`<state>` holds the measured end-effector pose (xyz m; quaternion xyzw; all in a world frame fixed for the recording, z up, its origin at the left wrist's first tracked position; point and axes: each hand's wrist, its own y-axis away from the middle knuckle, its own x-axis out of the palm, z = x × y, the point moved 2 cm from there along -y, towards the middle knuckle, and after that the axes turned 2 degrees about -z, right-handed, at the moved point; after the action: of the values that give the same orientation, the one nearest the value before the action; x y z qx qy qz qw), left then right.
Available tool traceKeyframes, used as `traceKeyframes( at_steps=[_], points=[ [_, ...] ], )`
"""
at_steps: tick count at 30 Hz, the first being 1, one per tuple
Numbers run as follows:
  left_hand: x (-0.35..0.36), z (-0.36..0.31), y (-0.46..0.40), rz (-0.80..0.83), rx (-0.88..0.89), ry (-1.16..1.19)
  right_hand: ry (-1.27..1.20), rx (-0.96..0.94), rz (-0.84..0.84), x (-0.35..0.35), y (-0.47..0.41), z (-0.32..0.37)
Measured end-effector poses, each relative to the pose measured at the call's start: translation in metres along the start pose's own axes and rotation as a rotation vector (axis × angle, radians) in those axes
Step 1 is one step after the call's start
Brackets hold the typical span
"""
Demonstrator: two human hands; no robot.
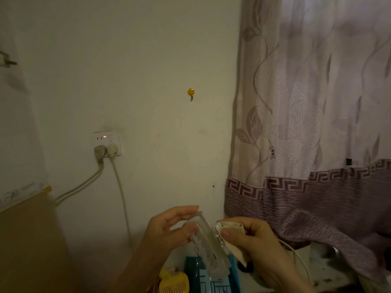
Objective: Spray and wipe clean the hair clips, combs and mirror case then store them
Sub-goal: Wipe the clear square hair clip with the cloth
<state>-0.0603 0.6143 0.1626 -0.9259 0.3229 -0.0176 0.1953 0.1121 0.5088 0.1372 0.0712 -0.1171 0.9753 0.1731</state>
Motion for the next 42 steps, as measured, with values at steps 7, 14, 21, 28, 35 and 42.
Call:
traceKeyframes(
  at_steps=[7, 14, 21, 28, 35, 42],
  points=[
    [0.007, 0.0, -0.001, -0.091, -0.028, 0.073, -0.061, -0.079, -0.136, 0.012, 0.007, 0.002],
    [0.012, 0.001, 0.003, -0.153, -0.101, 0.087, -0.064, -0.171, -0.269, 0.016, 0.011, 0.006],
    [0.023, 0.002, 0.019, -0.25, 0.0, -0.064, -0.057, -0.24, -0.394, 0.016, 0.01, 0.002],
    [0.038, -0.004, 0.025, -0.223, 0.049, -0.125, -0.025, -0.335, -0.473, 0.025, 0.013, -0.005],
    [0.041, -0.007, 0.026, -0.242, 0.03, -0.078, -0.008, -0.341, -0.498, 0.03, 0.018, -0.005],
    [0.036, -0.009, 0.022, -0.289, 0.038, -0.052, 0.016, -0.319, -0.476, 0.032, 0.019, -0.008]
  ],
)
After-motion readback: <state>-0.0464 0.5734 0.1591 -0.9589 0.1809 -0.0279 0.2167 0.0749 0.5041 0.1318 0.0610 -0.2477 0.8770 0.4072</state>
